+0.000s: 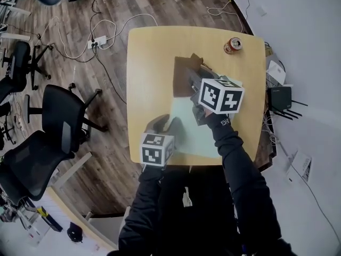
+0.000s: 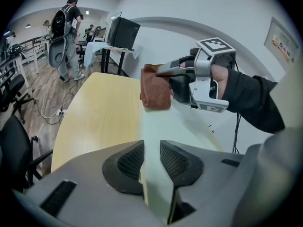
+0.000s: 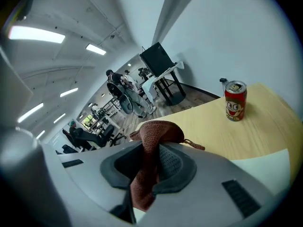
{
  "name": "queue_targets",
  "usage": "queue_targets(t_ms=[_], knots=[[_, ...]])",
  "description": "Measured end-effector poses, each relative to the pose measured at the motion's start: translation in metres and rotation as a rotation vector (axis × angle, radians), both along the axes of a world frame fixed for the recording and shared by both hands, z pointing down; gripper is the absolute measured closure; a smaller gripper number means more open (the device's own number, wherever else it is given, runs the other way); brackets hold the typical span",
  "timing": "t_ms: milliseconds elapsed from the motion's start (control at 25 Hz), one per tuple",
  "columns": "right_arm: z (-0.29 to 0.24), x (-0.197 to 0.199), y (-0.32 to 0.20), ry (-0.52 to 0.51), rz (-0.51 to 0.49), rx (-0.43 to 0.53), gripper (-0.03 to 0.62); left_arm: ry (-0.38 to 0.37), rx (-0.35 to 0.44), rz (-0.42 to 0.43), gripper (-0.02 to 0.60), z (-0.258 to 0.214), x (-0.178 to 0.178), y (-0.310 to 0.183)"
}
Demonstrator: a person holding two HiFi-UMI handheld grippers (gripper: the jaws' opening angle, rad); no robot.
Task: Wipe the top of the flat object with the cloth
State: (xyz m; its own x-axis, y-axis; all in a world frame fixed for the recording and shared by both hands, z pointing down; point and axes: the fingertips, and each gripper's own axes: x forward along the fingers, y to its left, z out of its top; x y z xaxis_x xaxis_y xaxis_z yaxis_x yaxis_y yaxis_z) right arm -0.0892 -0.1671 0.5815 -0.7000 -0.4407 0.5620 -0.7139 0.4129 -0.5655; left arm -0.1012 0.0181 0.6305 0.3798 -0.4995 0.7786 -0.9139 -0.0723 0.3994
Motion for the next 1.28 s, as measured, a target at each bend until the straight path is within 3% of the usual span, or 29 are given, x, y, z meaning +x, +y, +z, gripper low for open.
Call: queue_targets(t_ms=[200,440,1280], knots=[[0.017,0.016,-0.003,0.169,-0.034,0.042,0.516,-0.011,-0.004,0.007,0.459,0.001,0.001,0.000],[0.025,0.039,-0.002,0.276,-0.062,0.084,0.516,-0.032,-0.010,-0.005,0.467,0.003,-0.001,-0.002],[0.028,0.168,0.006,0.435,-0.010,0.119,0.516,-0.053,-0.021,-0.011,0.472,0.001,0.000,0.000]])
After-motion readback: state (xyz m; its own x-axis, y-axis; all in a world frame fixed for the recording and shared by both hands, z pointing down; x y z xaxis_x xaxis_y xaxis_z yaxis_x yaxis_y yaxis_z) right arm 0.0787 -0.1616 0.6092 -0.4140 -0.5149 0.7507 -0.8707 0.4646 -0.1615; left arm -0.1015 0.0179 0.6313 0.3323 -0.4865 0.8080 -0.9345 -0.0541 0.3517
